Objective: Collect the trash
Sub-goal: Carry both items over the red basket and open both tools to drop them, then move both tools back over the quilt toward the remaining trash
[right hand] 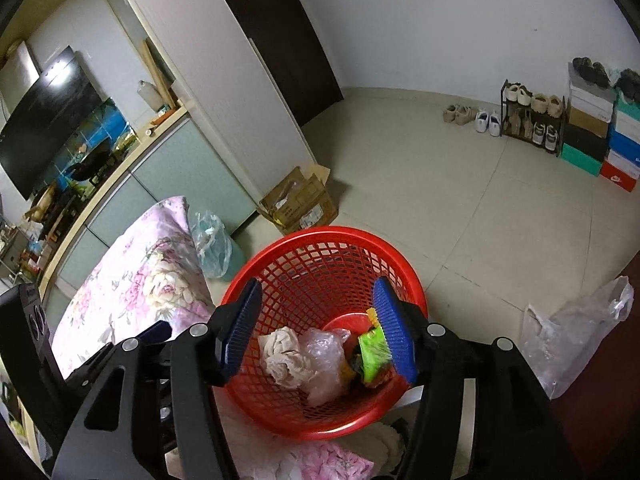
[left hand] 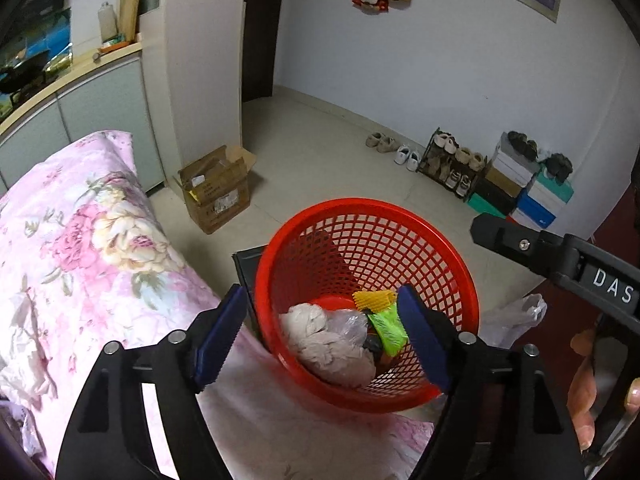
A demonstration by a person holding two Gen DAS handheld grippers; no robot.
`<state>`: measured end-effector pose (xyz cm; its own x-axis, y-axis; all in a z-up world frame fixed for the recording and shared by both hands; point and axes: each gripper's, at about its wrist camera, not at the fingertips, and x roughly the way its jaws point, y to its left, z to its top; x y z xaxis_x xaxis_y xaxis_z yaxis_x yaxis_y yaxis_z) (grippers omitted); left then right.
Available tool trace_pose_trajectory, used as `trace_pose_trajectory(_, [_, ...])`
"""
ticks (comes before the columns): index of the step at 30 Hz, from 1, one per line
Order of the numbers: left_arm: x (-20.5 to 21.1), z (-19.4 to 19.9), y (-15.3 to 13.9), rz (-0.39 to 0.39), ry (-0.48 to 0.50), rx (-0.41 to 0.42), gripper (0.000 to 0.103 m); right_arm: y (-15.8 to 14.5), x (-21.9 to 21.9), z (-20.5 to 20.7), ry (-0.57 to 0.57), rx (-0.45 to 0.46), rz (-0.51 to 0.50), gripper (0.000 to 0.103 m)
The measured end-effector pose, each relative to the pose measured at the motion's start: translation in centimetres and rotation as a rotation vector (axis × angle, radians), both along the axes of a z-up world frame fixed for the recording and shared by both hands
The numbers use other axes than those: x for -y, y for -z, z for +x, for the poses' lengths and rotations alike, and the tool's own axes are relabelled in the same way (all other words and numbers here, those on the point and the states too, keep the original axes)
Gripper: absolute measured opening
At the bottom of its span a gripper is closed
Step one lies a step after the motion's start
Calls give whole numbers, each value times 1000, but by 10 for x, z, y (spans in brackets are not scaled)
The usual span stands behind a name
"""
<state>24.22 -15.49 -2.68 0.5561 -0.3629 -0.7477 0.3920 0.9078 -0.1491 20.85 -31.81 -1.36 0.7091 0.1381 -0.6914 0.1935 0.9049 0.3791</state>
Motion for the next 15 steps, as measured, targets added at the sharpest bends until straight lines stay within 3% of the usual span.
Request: trace_pose_trajectory(15, [-63, -56, -36, -7, -131, 102, 77, -36, -35, -30, -52, 126, -47, 66])
